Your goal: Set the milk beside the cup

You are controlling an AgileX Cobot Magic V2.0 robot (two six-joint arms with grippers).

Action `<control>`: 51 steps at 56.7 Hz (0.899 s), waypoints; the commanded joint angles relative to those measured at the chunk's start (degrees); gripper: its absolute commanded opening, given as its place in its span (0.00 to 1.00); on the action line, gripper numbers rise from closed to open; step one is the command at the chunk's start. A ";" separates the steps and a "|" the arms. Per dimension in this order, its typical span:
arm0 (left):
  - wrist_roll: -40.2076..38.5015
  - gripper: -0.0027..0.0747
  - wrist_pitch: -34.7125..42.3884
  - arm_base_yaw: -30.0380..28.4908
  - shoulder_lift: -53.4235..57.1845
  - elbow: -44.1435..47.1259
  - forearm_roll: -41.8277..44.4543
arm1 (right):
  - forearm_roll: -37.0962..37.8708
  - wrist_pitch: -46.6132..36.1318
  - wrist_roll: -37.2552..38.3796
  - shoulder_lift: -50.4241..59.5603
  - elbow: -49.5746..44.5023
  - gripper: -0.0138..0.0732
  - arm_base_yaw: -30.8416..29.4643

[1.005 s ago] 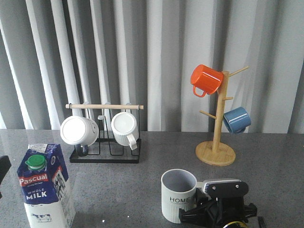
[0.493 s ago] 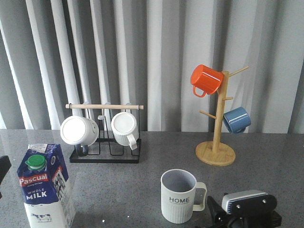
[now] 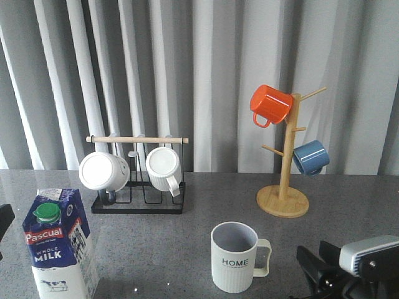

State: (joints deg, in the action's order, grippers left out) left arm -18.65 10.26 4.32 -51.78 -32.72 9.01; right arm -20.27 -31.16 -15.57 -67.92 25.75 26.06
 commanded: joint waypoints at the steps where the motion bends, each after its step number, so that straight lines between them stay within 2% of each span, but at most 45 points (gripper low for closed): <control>1: -0.52 0.73 3.94 0.26 0.54 -1.98 -0.76 | -0.41 5.88 -3.25 6.13 2.76 0.40 -2.45; 11: -0.52 0.73 3.94 0.26 0.54 -1.98 -0.76 | -0.57 17.34 -9.16 14.31 4.83 0.25 -8.07; 19: -0.52 0.73 3.94 0.26 0.54 -1.98 -0.76 | -0.41 24.29 -10.82 19.91 6.55 0.14 -12.48; 32: -0.52 0.73 3.94 0.26 0.54 -1.98 -0.76 | 3.35 35.90 -10.84 26.68 8.80 0.15 -20.92; 41: -0.52 0.73 3.94 0.26 0.54 -1.98 -0.76 | 4.88 38.80 -9.36 32.62 8.80 0.15 -27.38; 51: -0.52 0.73 3.94 0.26 0.54 -1.98 -0.76 | 10.31 39.32 -4.96 36.84 8.80 0.15 -28.19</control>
State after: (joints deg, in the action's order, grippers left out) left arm -18.65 10.26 4.32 -51.78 -32.72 9.01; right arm -12.87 11.37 -23.27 -32.47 32.59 -1.62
